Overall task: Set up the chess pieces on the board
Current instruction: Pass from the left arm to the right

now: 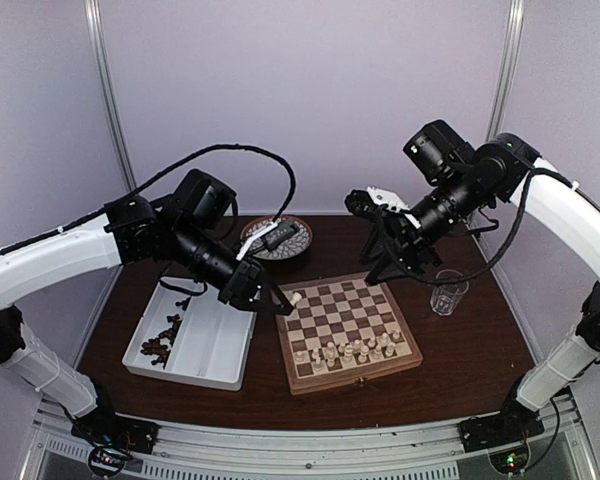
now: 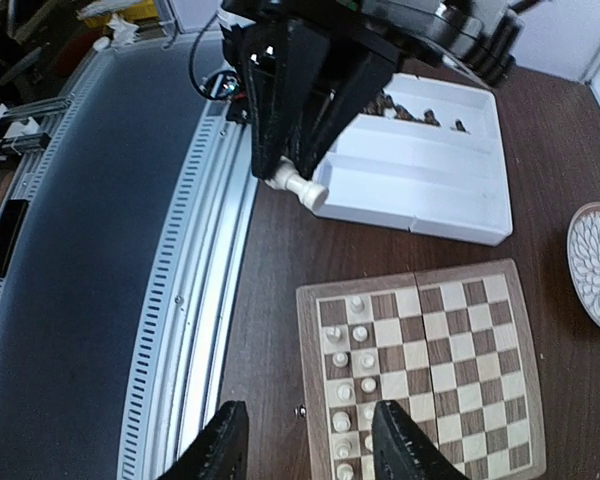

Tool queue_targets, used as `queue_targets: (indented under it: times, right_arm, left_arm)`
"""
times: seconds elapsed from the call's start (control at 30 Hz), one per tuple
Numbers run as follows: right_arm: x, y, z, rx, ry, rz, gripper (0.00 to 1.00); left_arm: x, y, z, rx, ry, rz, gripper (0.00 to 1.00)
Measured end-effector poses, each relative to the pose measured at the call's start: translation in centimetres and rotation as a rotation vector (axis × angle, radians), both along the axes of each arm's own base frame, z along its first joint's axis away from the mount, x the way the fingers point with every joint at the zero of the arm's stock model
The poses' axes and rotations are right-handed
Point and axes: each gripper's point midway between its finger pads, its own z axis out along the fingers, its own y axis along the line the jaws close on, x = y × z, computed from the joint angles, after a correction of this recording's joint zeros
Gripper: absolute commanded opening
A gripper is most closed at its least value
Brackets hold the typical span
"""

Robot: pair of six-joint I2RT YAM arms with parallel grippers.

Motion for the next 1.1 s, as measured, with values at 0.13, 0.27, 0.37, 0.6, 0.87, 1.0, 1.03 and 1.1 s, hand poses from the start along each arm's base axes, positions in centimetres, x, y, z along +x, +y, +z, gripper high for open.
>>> queue_targets:
  times: [0.13,0.27,0.37,0.6,0.87,1.0,1.03,1.1]
  right_arm:
    - [-1.1,1.3,0.7,0.104,0.072,0.047,0.47]
    - [-1.1,2.7,1.7,0.18,0.124,0.067,0.47]
    - [-1.0,3.7,2.4,0.233,0.172,0.065,0.48]
    - [-1.6,5.6,2.2,0.273,0.295,0.111,0.49]
    - [-4.3,7.2,2.0,0.282,0.398,0.218,0.49]
    - [-5.2,7.7,1.7,0.277,0.422,0.267,0.47]
    - [-5.3,7.6,1.8,0.277,0.423,0.271,0.45]
    - [-5.7,7.6,1.9,0.278,0.426,0.282,0.42]
  left_arm:
    - [-1.2,-0.7,1.7,-0.038,0.039,-0.069,0.06]
    - [-2.2,-1.4,3.0,-0.071,0.061,-0.127,0.06]
    - [-2.9,-1.6,3.9,-0.096,0.066,-0.156,0.06]
    - [-3.4,-2.0,5.1,-0.144,0.076,-0.188,0.06]
    - [-3.8,-2.2,5.7,-0.158,0.07,-0.201,0.06]
    - [-3.9,-2.0,5.7,-0.152,0.076,-0.197,0.06]
    - [-3.9,-2.0,5.7,-0.154,0.074,-0.198,0.06]
    - [-4.2,-2.0,5.9,-0.157,0.071,-0.203,0.06]
